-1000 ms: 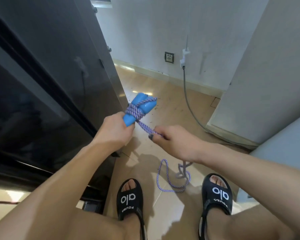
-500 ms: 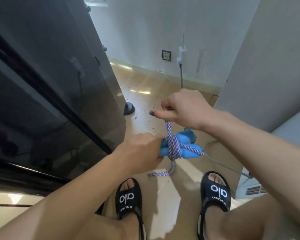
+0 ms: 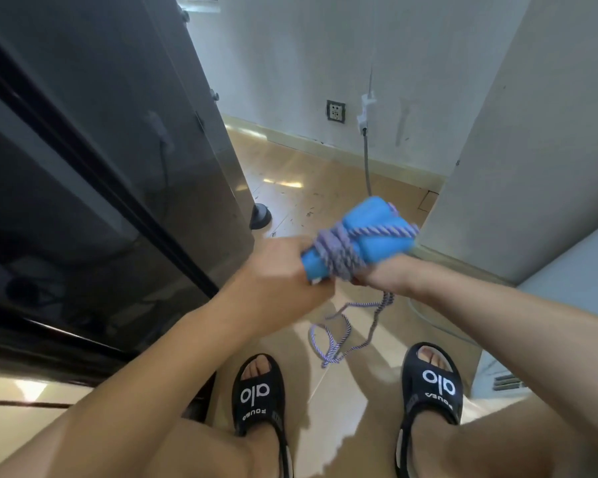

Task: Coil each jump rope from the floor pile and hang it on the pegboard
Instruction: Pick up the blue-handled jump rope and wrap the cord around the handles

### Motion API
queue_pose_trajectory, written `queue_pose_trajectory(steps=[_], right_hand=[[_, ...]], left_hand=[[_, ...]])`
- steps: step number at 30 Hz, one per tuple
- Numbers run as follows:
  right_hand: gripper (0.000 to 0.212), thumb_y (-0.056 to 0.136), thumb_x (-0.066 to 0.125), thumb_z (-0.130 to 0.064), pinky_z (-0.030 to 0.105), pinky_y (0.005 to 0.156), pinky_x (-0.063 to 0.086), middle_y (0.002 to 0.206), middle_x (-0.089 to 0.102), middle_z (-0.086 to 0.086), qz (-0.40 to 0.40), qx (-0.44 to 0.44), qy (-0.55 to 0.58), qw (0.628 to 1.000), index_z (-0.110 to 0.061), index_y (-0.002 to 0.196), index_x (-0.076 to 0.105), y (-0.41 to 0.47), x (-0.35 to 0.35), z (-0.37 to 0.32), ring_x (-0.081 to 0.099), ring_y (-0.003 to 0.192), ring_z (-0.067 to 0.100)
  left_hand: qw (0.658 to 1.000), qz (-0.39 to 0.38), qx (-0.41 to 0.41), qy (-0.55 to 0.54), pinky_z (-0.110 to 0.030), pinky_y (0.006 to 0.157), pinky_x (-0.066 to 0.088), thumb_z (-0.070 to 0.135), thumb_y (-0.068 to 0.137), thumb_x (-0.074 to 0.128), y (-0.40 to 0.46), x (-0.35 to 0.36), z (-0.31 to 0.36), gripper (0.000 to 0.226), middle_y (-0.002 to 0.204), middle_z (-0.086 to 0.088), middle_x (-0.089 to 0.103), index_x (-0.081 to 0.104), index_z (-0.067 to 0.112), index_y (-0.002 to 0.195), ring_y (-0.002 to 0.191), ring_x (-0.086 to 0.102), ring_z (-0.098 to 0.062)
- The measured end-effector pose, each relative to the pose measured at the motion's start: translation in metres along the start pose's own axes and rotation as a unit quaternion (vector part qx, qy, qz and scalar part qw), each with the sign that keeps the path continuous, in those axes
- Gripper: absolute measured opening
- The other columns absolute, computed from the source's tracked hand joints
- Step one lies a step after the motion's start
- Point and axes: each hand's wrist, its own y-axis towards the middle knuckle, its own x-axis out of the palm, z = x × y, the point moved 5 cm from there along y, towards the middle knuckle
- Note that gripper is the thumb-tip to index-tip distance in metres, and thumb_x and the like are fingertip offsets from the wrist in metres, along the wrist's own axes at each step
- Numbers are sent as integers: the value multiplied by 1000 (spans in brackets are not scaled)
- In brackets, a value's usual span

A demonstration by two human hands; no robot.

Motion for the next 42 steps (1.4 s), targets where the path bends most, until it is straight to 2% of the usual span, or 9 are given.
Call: queue_pose_trajectory(steps=[4, 10, 15, 20, 28, 31, 34, 40, 42], right_hand=[[67, 106, 29, -49, 24, 55, 40, 54, 59, 6, 39, -3, -38, 999, -8, 59, 52, -6, 16, -25, 50, 49, 19], [60, 106, 31, -45, 37, 59, 37, 57, 48, 9, 9, -89, -173, 981, -6, 61, 39, -35, 36, -67, 44, 57, 24], [57, 101, 40, -54, 32, 51, 32, 53, 43, 4, 100, -176, -319, 926, -13, 61, 46, -30, 2, -92, 43, 56, 24], [62, 93, 45, -65, 31, 49, 22, 51, 41, 3, 165, -176, -358, 902, -13, 59, 45, -12, -35, -88, 40, 52, 22], [62, 93, 50, -61, 31, 48, 26, 48, 33, -4, 53, -68, -133, 987, -18, 52, 32, 15, -26, -41, 30, 48, 19], [42, 97, 63, -31, 18, 50, 37, 53, 42, -17, 0, 7, -31, 1000, -34, 62, 41, 13, -7, -6, 38, 48, -1], [46, 95, 43, 5, 11, 42, 29, 36, 39, -10, -29, 8, -11, 999, -17, 55, 37, -4, 18, -25, 38, 34, 2], [33, 107, 30, -24, 35, 71, 47, 81, 67, 17, 29, -17, -31, 999, -16, 79, 45, -26, 33, -52, 57, 76, 32], [36, 107, 33, -31, 38, 66, 41, 85, 64, 17, 46, -95, -124, 987, -16, 75, 39, -37, 38, -70, 51, 72, 34]], left_hand=[[986, 90, -140, 16, -19, 46, 33, 22, 83, 72, 26, -23, -47, 27, 80, 3, 54, 46, 24, 85, 56, 49, -5], [962, 10, -217, 165, -37, 71, 55, 23, 84, 66, 35, -6, -95, 28, 100, -6, 60, 49, 18, 106, 83, 63, -24], [948, -107, -132, 267, -39, 72, 54, 16, 90, 51, 35, 36, -77, 13, 96, -8, 58, 44, 11, 101, 85, 60, -28], [918, -93, 79, 378, -30, 61, 39, 26, 87, 51, 26, 61, -54, 23, 86, 0, 53, 44, 17, 107, 76, 60, -21], [970, -6, 217, 110, -17, 48, 36, 20, 78, 74, -11, 21, -1, 37, 68, 13, 52, 42, 27, 97, 55, 50, -8], [988, 49, 138, 42, -25, 54, 48, 15, 77, 72, -11, 2, 5, 26, 74, -3, 64, 56, 10, 97, 60, 60, -12], [997, 59, -18, -48, -32, 54, 48, 9, 76, 74, 2, -15, -14, 44, 70, -14, 64, 44, 20, 107, 57, 58, -15], [985, 93, -143, -17, -31, 56, 43, 22, 79, 77, 34, -20, -76, 45, 89, -4, 62, 42, 21, 107, 68, 57, -16], [982, 78, -172, 9, -30, 56, 43, 23, 80, 77, 39, -15, -94, 43, 94, -3, 62, 41, 20, 103, 71, 57, -14]])
